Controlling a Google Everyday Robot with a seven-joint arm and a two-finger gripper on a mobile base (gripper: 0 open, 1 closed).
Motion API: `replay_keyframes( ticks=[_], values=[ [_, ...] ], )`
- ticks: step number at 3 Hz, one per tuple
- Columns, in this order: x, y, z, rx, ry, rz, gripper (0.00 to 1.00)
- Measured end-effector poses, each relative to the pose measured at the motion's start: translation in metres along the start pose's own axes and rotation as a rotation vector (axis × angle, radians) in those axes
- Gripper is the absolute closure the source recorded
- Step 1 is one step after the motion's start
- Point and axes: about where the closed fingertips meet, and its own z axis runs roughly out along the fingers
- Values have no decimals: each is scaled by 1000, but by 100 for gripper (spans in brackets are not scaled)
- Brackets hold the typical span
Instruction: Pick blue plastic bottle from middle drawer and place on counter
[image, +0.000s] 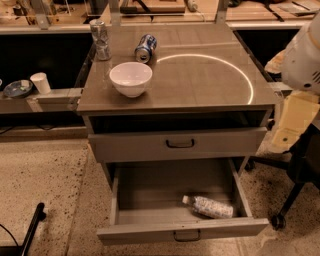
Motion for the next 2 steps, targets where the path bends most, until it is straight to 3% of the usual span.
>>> replay_keyframes(
  ticks=[1, 2],
  values=[
    [3, 11, 39, -13, 1, 15, 0],
    [13, 37, 119, -49, -17, 52, 0]
  ],
)
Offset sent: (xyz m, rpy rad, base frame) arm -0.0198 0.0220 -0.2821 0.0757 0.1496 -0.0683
